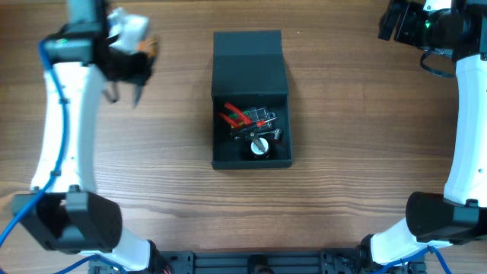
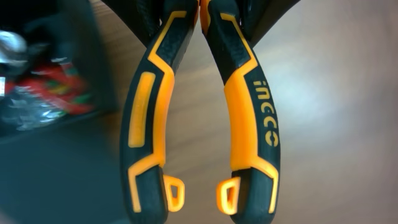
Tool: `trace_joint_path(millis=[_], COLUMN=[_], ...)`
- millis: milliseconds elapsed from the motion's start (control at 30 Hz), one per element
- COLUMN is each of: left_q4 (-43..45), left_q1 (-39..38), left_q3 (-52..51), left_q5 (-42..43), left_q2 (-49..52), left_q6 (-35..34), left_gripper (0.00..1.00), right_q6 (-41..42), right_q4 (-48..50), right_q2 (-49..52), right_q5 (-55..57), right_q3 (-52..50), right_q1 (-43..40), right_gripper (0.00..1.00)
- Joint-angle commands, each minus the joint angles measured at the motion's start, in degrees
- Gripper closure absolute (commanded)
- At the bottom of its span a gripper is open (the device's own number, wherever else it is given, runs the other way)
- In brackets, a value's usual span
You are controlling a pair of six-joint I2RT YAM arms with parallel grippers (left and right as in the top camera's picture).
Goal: Pack container
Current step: 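Lift the pliers and carry them toward the green box, then lower the orange-black pliers into the green box and release them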
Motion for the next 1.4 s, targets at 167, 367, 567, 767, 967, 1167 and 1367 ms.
trace_joint_path(millis=[167, 367, 567, 767, 967, 1167, 1367], left_q4=[3.37, 1.49, -3.15, -4.66, -4.85, -3.61, -0.02], left_q1=[-22.38, -28.76, -29.40, -29.40, -29.40, -29.33, -29.33], left_q3=[2.49, 2.47, 2.32, 2.27, 2.27, 2.27, 2.27], left_q5=[-0.63, -0.52, 4.11, 5.55, 6.54, 6.54, 6.54], left_q2=[-1.33, 1.05, 4.31, 8.83, 13.55, 17.70, 20.81], left_q6=[20.46, 22.82, 22.99, 22.99, 24.90, 27.52, 30.69], left_gripper=[0.96, 0.96, 0.96, 0.96, 0.96, 0.96, 0.96], right_q6=[-0.59, 1.33, 1.33, 1.31, 1.27, 1.14, 0.28], right_q4=[3.67, 5.18, 3.39, 2.43, 1.70, 1.25, 0.37], right_q2=[0.72, 0.72, 0.72, 0.72, 0.72, 0.72, 0.72], right_q5=[1.99, 2.12, 2.14, 2.14, 2.12, 2.10, 2.12], right_q3=[-0.11, -0.11, -0.11, -0.11, -0.11, -0.11, -0.11], right_q1=[-0.90, -6.86, -12.00, -12.90, -12.90, -12.90, -12.90], right_gripper=[0.00, 0.00, 0.00, 0.00, 0.00, 0.00, 0.00])
